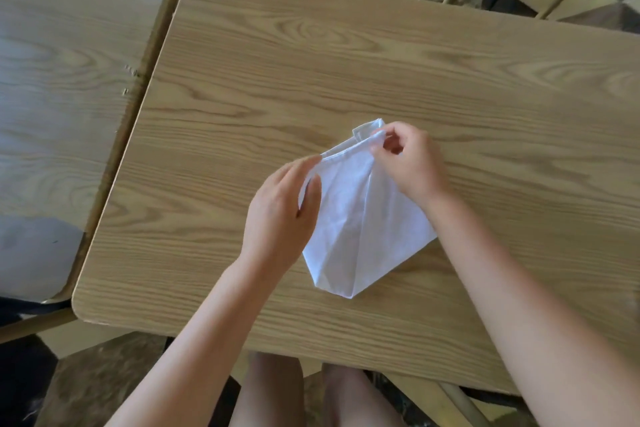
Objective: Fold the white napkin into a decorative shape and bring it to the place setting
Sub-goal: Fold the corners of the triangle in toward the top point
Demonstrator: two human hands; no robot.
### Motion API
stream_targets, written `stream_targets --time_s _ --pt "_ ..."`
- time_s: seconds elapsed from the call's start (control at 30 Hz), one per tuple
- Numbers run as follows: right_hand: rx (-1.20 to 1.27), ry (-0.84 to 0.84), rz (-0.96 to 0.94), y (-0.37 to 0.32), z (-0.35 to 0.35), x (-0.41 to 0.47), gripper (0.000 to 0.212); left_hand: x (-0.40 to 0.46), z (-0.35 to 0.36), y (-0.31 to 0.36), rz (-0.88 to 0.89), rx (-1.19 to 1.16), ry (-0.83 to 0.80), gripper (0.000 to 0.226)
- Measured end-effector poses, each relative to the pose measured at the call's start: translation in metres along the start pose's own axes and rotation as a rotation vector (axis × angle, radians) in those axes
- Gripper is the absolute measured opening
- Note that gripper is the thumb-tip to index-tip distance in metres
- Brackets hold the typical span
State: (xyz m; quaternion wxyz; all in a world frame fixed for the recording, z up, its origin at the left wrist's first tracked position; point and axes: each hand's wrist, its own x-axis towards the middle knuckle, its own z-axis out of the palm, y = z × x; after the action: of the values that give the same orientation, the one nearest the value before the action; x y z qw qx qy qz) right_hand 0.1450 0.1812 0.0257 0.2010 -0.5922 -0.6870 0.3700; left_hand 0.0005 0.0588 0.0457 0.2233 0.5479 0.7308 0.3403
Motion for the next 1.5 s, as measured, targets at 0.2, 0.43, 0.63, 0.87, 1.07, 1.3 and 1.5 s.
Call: stream_targets --time_s 0.2,0.43,0.63,0.87,1.07,1.3,1.5 --pt "-0.354 0.023 -0.097 0.004 0.005 0.038 0.015 0.011 0.035 -0.035 0.317 0.408 -0.145 0.048" --pt "-0.65 0.1 -0.477 0.019 0.019 0.039 0.047 0.005 0.061 -0.052 0.256 0.566 -0.177 0.055" --pt "-0.739 -0.176 -0.485 0.045 0.037 0.026 0.057 0.006 0.056 -0.062 0.224 0.622 -0.224 0.062" --pt "-0.736 -0.162 -0.508 0.049 0.037 0.027 0.056 0.002 0.021 -0.075 0.321 0.659 -0.216 0.066" --pt "-0.745 -0.162 -0.521 0.05 0.038 0.029 0.057 0.029 0.049 -0.062 1.101 0.598 -0.685 0.066" --pt "-0.747 -0.168 -0.525 0.049 0.037 0.029 0.057 0.0 0.04 -0.068 1.171 0.564 -0.826 0.068" --pt "-0.743 -0.164 -0.523 0.05 0.038 0.029 0.056 -0.043 0.031 -0.072 1.1 0.545 -0.883 0.074"
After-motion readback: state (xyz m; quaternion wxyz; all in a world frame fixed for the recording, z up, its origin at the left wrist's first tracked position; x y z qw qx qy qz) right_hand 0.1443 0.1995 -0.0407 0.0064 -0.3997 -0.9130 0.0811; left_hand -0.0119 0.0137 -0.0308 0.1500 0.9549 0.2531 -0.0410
